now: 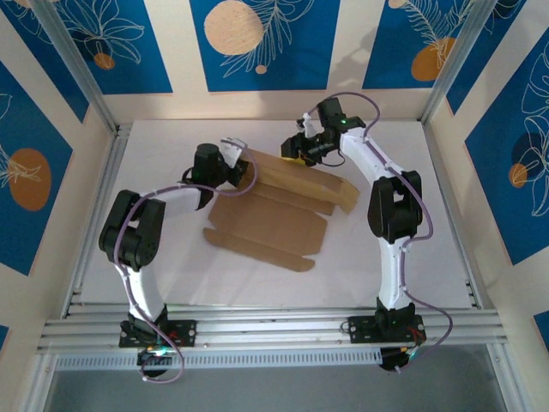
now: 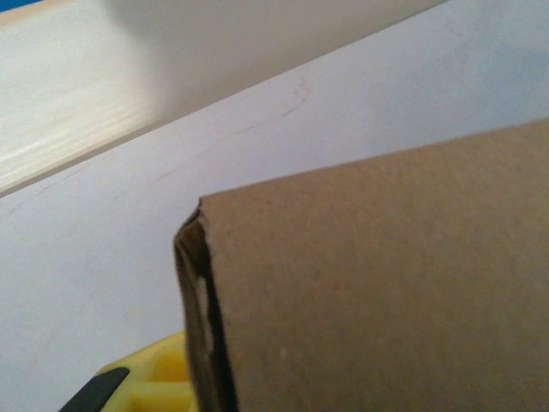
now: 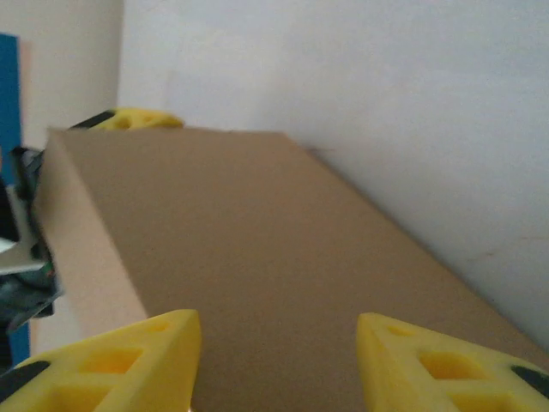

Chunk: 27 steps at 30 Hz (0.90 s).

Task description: Fold the paper box

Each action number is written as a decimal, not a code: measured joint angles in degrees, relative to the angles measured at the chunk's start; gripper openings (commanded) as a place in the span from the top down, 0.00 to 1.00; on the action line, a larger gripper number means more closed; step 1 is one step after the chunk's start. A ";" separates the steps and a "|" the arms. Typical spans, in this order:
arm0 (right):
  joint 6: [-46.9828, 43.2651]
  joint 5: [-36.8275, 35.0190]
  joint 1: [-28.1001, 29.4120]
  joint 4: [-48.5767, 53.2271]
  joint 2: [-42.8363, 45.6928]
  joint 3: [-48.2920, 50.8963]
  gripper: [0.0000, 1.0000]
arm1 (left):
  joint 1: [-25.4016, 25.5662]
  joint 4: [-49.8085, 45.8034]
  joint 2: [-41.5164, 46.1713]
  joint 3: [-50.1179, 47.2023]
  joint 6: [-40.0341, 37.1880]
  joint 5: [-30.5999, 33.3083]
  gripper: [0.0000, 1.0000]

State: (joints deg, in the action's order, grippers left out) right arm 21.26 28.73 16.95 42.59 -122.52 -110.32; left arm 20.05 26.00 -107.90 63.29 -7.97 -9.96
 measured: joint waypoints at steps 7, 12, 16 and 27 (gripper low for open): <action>0.26 7.30 3.04 -2.62 0.83 2.82 0.46 | 1.29 -2.78 -0.09 -0.26 2.97 7.87 0.75; 1.25 7.28 5.22 -2.73 0.83 2.91 0.46 | 1.42 -3.19 -0.09 -0.39 5.35 12.68 0.82; 1.95 6.99 5.33 -3.85 0.83 3.54 0.45 | 1.53 -3.82 -0.07 -0.42 6.16 13.62 0.87; 1.60 5.73 5.40 -4.85 0.79 3.67 0.43 | 1.97 -3.87 -0.07 -0.55 6.47 15.04 0.74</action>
State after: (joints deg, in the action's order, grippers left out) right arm 22.85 34.46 22.35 37.74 -121.73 -106.65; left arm 22.02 22.13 -107.96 62.74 -1.50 5.08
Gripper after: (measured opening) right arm 0.574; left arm 0.199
